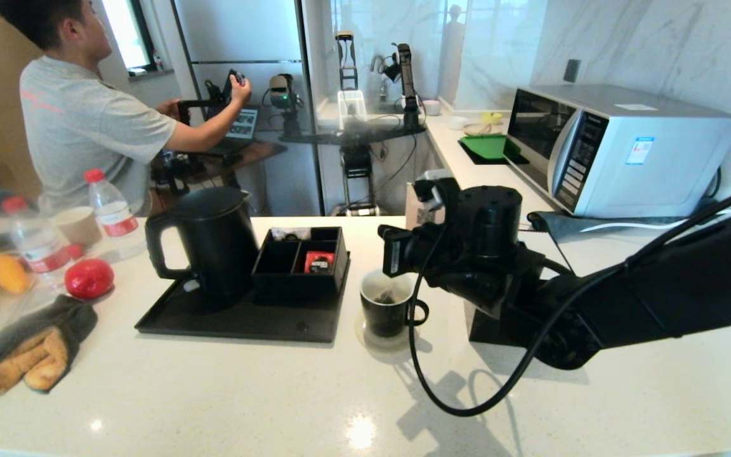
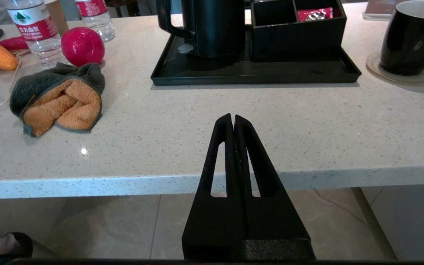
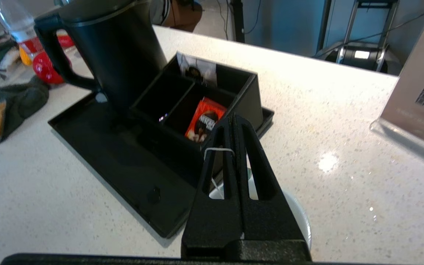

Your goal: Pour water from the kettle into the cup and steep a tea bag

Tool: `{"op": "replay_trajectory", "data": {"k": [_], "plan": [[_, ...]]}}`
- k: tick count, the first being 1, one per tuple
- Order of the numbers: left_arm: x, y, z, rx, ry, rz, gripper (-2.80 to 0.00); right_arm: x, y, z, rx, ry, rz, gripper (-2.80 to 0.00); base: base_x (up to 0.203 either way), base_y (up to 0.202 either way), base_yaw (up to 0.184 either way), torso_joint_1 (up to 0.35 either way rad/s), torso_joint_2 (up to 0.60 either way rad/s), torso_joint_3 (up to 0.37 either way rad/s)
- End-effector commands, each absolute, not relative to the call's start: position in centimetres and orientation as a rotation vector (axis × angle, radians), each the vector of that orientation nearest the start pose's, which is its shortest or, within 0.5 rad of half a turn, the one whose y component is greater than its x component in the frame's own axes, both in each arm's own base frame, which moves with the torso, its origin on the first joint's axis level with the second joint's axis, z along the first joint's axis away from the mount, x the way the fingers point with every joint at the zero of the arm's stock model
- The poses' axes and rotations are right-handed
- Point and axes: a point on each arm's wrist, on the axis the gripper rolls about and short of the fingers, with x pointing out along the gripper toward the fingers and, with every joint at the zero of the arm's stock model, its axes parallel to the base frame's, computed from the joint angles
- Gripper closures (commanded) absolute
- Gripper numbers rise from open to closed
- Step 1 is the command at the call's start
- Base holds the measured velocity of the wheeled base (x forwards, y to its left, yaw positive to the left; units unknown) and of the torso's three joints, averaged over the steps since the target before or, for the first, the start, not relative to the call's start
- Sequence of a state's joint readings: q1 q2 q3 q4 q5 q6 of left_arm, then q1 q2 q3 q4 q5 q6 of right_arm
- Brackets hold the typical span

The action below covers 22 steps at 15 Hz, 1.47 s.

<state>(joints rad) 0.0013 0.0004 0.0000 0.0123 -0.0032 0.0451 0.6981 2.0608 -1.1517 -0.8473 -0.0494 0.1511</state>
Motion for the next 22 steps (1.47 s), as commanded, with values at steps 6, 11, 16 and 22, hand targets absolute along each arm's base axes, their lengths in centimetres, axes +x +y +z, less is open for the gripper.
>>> {"op": "replay_trajectory", "data": {"k": [6,11,16,22], "plan": [[-2.3,0.0,7.4,0.044,0.012,-0.002,0.0,31.3,26.8,13.6,0.103,0.162,0.649,0.0,0.0,0.0,0.0,0.0,0.0,0.0],[-2.3,0.0,7.4,0.044,0.012,-0.002,0.0,31.3,26.7,15.0,0.118,0.128,0.649,0.0,0.0,0.0,0.0,0.0,0.0,0.0],[-2.3,0.0,7.4,0.044,0.012,-0.002,0.0,31.0,26.3,18.1,0.151,0.05,0.617,0.0,0.0,0.0,0.0,0.0,0.0,0.0],[-2.3,0.0,7.4,0.043,0.012,-0.002,0.0,30.2,25.4,20.1,0.168,0.006,0.577,0.0,0.0,0.0,0.0,0.0,0.0,0.0]]}}
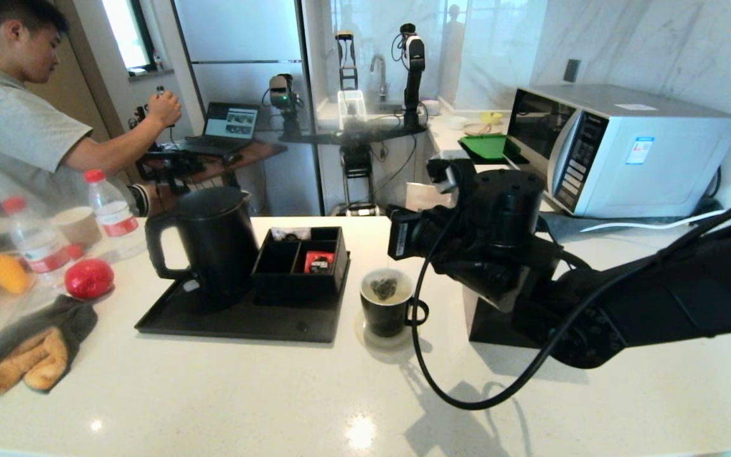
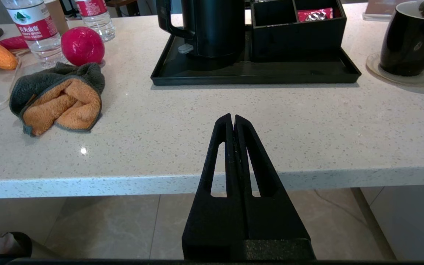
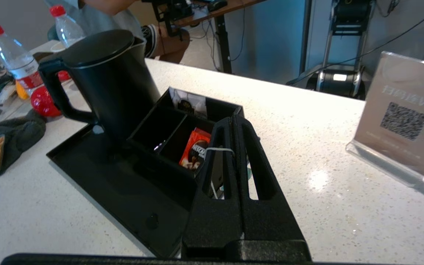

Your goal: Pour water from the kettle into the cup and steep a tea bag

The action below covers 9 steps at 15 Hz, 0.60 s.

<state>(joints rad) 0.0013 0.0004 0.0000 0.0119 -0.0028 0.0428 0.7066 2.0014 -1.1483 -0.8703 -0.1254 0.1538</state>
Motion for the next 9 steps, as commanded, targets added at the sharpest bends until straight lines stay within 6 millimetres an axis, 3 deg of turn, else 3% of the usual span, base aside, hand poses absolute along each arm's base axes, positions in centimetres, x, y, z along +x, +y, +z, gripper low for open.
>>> {"op": "replay_trajectory", "data": {"k": [1,6,9], "plan": [[-2.3,0.0,7.4,0.043,0.012,-0.002,0.0,30.0,25.2,20.4,0.17,0.0,0.578,0.0,0.0,0.0,0.0,0.0,0.0,0.0],[-2.3,0.0,7.4,0.043,0.012,-0.002,0.0,28.9,24.3,21.3,0.172,-0.004,0.576,0.0,0.0,0.0,0.0,0.0,0.0,0.0],[-2.3,0.0,7.4,0.043,0.012,-0.002,0.0,28.4,23.9,20.8,0.164,0.014,0.574,0.0,0.0,0.0,0.0,0.0,0.0,0.0]]}}
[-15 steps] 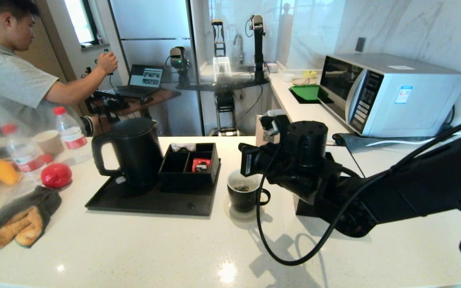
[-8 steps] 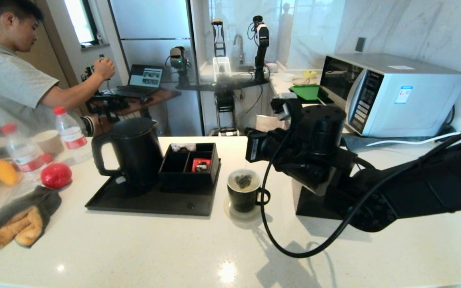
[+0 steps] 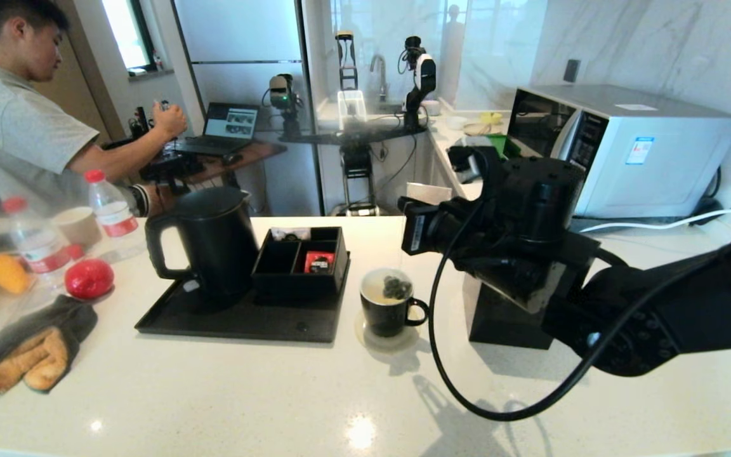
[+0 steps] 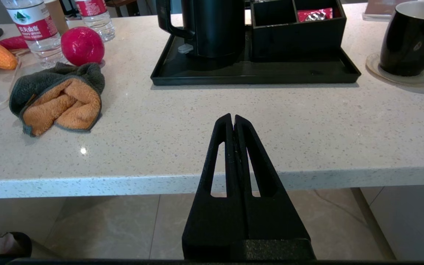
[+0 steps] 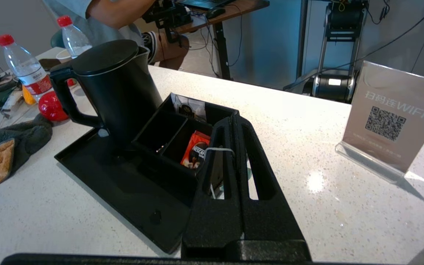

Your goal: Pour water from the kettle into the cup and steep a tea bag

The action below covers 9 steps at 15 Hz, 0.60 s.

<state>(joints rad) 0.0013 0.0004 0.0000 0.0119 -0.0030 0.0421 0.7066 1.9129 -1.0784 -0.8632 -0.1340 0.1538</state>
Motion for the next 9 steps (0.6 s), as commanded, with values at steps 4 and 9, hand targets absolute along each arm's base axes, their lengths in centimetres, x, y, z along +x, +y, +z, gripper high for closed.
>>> {"op": "replay_trajectory", "data": {"k": [4,9], "plan": [[-2.28,-0.01,7.42,0.042,0.012,-0.002,0.0,28.1,23.59,20.92,0.164,0.012,0.565,0.0,0.0,0.0,0.0,0.0,0.0,0.0],[-2.28,-0.01,7.42,0.043,0.012,-0.002,0.0,28.15,23.6,21.05,0.166,0.01,0.554,0.0,0.0,0.0,0.0,0.0,0.0,0.0]]}}
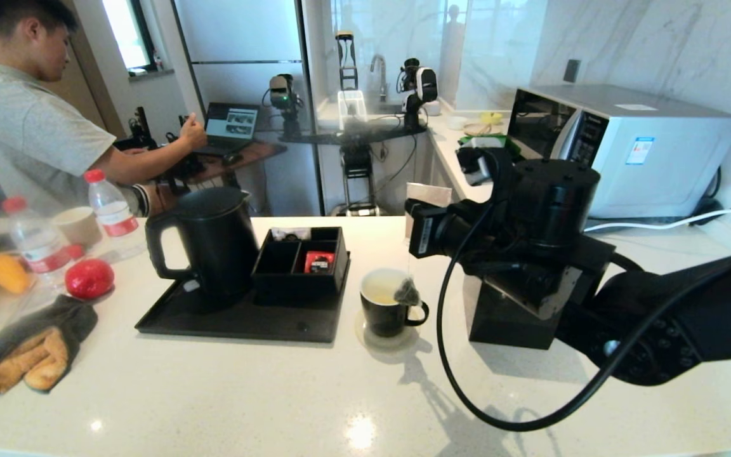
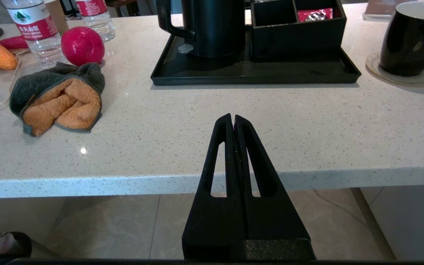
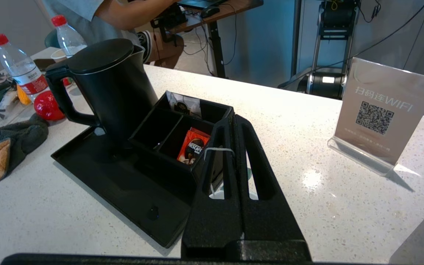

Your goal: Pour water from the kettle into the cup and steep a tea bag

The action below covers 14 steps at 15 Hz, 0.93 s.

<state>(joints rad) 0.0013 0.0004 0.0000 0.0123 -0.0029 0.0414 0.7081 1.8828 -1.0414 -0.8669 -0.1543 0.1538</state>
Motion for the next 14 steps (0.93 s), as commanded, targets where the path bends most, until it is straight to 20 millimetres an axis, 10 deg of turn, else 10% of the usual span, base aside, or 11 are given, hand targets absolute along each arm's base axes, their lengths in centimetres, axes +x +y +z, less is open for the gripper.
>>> {"op": "replay_trajectory", "data": {"k": [1,14], "plan": [[-2.3,0.0,7.4,0.041,0.012,-0.002,0.0,28.2,23.6,21.2,0.168,0.006,0.554,0.0,0.0,0.0,0.0,0.0,0.0,0.0],[-2.3,0.0,7.4,0.043,0.012,-0.002,0.0,29.1,14.1,26.9,0.202,-0.123,0.322,0.0,0.0,0.0,0.0,0.0,0.0,0.0]]}}
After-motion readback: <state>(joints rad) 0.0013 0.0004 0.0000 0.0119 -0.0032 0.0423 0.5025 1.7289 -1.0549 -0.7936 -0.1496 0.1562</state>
